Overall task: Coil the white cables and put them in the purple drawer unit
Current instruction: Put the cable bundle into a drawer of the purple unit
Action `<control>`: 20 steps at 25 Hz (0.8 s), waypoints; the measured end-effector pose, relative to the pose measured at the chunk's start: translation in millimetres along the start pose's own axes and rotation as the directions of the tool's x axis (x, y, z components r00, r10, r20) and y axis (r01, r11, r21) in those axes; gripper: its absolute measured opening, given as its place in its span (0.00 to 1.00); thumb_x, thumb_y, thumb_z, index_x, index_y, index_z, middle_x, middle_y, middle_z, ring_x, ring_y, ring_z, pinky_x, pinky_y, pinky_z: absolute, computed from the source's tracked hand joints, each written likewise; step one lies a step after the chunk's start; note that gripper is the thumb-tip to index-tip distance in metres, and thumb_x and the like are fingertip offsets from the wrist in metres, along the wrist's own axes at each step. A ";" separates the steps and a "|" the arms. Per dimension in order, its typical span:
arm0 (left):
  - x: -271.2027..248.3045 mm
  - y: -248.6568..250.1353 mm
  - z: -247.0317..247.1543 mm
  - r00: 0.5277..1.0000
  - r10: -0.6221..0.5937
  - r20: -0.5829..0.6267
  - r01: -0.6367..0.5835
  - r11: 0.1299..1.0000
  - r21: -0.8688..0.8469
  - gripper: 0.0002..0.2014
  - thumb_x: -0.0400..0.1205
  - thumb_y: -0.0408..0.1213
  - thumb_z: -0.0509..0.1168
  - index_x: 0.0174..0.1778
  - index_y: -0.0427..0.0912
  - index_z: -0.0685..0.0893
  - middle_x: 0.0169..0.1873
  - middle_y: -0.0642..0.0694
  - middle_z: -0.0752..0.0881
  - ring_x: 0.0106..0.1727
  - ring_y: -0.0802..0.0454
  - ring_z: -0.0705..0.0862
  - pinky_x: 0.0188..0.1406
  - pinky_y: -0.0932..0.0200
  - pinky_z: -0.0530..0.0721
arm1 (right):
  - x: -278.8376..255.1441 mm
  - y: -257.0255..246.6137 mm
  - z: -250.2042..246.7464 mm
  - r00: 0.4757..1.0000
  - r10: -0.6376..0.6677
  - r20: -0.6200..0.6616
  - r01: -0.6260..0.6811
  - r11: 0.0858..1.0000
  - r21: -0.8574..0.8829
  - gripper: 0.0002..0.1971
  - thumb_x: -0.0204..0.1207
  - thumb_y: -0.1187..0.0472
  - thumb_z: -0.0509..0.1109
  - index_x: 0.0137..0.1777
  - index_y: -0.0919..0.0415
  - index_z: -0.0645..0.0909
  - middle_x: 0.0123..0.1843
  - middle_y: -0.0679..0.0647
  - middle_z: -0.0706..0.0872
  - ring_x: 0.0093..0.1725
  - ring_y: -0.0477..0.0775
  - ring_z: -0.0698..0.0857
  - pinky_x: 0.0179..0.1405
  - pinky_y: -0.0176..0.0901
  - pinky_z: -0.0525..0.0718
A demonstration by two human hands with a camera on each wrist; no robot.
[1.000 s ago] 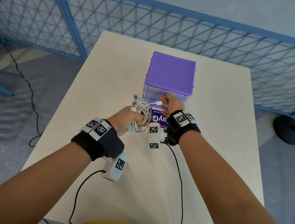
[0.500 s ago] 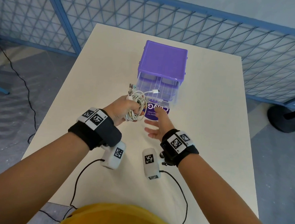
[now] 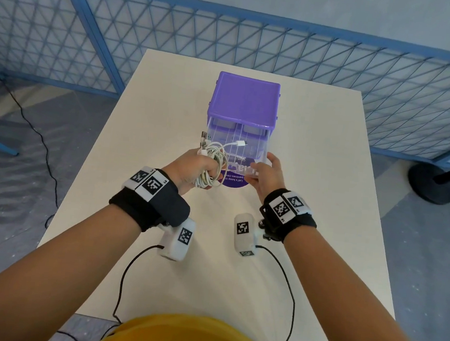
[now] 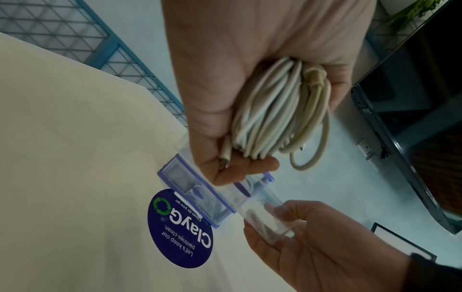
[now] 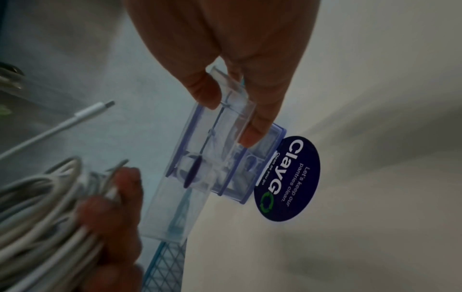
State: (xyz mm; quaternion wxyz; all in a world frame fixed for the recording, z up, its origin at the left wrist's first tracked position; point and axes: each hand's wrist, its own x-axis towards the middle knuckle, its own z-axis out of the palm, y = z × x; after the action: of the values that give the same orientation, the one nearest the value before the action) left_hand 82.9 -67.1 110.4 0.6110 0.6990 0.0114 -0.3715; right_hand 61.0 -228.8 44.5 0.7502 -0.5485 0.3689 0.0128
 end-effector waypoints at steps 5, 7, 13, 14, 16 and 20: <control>7.0 10.2 9.9 1.000 0.028 0.012 -0.028 1.000 0.006 0.15 0.56 0.28 0.57 0.39 0.35 0.77 0.34 0.38 0.77 0.35 0.46 0.78 0.28 0.62 0.74 | -10.9 8.8 -3.9 0.999 0.010 0.040 -0.006 0.995 -0.097 0.23 0.75 0.65 0.60 0.70 0.52 0.63 0.55 0.60 0.83 0.49 0.58 0.83 0.39 0.44 0.82; 16.0 17.9 13.2 0.998 0.059 -0.017 -0.059 0.998 0.012 0.15 0.56 0.28 0.58 0.39 0.35 0.76 0.34 0.37 0.76 0.36 0.44 0.77 0.29 0.61 0.75 | -13.4 6.5 -6.3 1.000 -0.013 0.020 0.017 0.982 -0.190 0.25 0.75 0.62 0.62 0.72 0.53 0.62 0.60 0.60 0.81 0.53 0.56 0.81 0.41 0.41 0.78; 49.6 27.2 18.1 0.951 0.229 -0.206 -0.072 0.814 0.576 0.06 0.70 0.30 0.65 0.39 0.42 0.74 0.33 0.46 0.78 0.33 0.50 0.77 0.28 0.60 0.74 | 6.3 -38.4 -15.8 0.935 -0.354 -0.038 0.286 0.810 -0.512 0.23 0.76 0.61 0.62 0.71 0.57 0.66 0.72 0.60 0.70 0.63 0.57 0.76 0.59 0.40 0.76; 53.1 25.5 19.8 0.951 0.231 -0.205 -0.042 0.754 0.655 0.09 0.71 0.32 0.65 0.45 0.42 0.75 0.38 0.45 0.80 0.37 0.47 0.80 0.31 0.58 0.78 | 12.5 -46.1 -14.8 0.911 -0.413 -0.009 0.338 0.757 -0.559 0.22 0.76 0.61 0.62 0.70 0.58 0.68 0.73 0.61 0.70 0.68 0.58 0.74 0.66 0.46 0.74; 59.2 23.0 24.2 0.954 0.222 -0.200 0.017 0.628 0.778 0.18 0.71 0.34 0.66 0.56 0.40 0.73 0.47 0.41 0.82 0.47 0.41 0.83 0.43 0.51 0.82 | 23.9 -57.7 -9.7 0.858 -0.505 0.092 0.435 0.621 -0.651 0.21 0.75 0.62 0.63 0.68 0.61 0.70 0.74 0.63 0.67 0.74 0.61 0.67 0.75 0.50 0.65; 79.7 17.5 38.1 0.941 0.241 -0.236 0.148 0.335 0.931 0.29 0.70 0.37 0.69 0.66 0.38 0.67 0.62 0.39 0.79 0.61 0.37 0.81 0.59 0.45 0.76 | 41.1 -69.4 0.0 0.811 -0.473 0.345 0.535 0.362 -0.763 0.24 0.76 0.58 0.63 0.72 0.60 0.66 0.80 0.63 0.58 0.80 0.61 0.55 0.80 0.51 0.56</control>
State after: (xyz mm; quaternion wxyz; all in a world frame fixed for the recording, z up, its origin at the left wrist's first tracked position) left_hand 129.5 -139.3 83.6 0.0945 0.9737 -0.1221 -0.1677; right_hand 120.2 -272.3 77.7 0.3739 -0.9210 0.1058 -0.0255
